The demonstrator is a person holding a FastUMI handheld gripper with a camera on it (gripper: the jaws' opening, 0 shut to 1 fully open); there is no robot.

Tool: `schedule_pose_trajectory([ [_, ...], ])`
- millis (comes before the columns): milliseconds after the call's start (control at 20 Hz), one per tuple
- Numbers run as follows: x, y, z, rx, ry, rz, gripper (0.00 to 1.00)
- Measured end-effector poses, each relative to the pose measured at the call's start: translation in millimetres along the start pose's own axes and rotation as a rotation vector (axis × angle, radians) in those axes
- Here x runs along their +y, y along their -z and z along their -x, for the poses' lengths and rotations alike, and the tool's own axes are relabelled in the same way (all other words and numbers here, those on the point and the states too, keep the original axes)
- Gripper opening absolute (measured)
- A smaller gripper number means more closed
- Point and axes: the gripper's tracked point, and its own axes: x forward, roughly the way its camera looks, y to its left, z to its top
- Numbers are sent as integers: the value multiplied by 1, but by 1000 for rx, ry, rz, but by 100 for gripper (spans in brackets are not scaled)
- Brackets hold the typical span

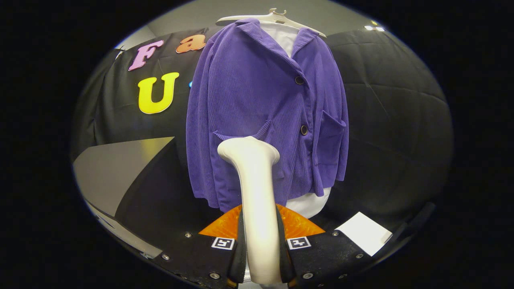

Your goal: Iron the clothes twice with a garment steamer, once on the left side and once on the right side.

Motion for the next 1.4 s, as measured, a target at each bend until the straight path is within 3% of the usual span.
schedule_pose_trajectory([
  [800,-23,51,10,119,4,-3,33],
  [1050,-29,1,49,42,-29,6,33],
  [1400,-65,-137,106,-192,-15,-45,33],
])
